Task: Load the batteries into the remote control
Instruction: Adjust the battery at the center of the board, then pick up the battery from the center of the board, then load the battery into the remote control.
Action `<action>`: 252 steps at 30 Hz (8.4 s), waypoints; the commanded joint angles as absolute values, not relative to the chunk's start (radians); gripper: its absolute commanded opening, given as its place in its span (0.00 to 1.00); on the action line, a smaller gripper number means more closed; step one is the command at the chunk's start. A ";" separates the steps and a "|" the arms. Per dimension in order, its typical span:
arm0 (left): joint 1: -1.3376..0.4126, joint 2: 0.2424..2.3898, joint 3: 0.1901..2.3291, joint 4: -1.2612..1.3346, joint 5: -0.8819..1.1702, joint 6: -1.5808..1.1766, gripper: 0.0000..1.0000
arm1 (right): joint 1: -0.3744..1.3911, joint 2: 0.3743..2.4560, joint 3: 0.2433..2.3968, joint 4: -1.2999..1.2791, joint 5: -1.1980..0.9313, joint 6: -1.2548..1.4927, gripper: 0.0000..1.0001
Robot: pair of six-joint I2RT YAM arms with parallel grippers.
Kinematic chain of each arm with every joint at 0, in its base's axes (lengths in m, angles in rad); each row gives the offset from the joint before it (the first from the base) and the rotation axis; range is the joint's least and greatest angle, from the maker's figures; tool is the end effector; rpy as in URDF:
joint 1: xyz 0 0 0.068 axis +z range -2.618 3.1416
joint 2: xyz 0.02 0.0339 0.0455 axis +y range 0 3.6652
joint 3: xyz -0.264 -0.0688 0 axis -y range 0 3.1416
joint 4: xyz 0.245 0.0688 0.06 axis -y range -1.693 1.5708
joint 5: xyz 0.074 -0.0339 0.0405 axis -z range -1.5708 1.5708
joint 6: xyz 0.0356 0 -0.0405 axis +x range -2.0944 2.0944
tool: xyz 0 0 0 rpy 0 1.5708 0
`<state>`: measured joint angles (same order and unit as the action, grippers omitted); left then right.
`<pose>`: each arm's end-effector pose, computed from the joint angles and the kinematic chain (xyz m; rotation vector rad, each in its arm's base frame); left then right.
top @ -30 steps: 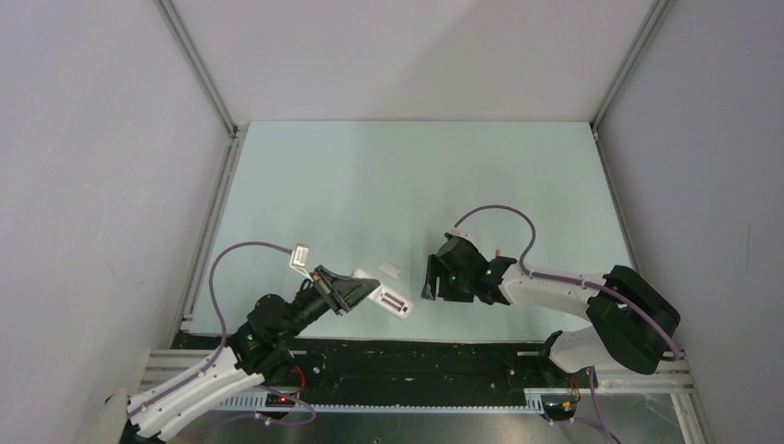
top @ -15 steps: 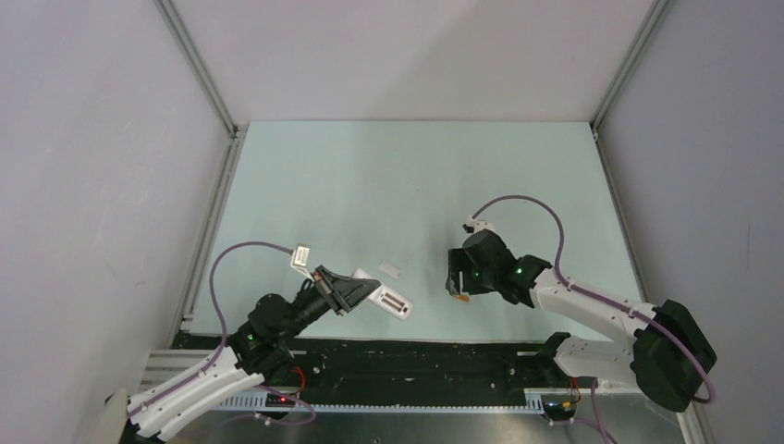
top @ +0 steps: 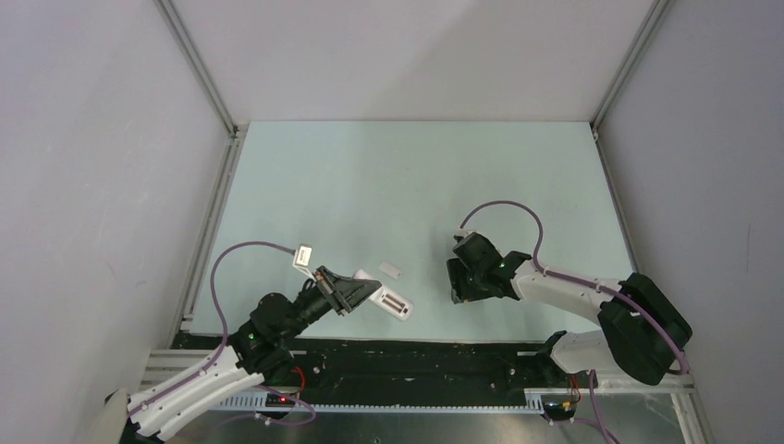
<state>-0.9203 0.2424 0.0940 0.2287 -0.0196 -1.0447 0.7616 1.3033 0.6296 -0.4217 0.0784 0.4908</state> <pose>0.0757 -0.0984 0.2088 -0.1240 1.7005 -1.5277 0.1678 0.1562 0.1648 -0.3385 2.6747 0.2971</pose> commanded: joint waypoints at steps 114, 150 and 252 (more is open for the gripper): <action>-0.902 0.227 0.053 0.284 -0.111 -1.285 0.00 | 1.263 1.326 1.466 -0.983 0.060 0.204 0.00; -0.892 0.224 0.049 0.282 -0.091 -1.271 0.00 | 1.227 1.546 1.532 -1.052 -0.096 0.155 0.00; -0.884 0.199 0.034 0.283 -0.099 -1.564 0.00 | 1.323 1.068 1.127 -0.590 0.092 0.457 0.06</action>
<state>-0.8886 0.2131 0.0292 0.2302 -0.0776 -1.5688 1.3128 1.0687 1.1275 -0.6563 0.1204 0.4393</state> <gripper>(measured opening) 0.301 0.061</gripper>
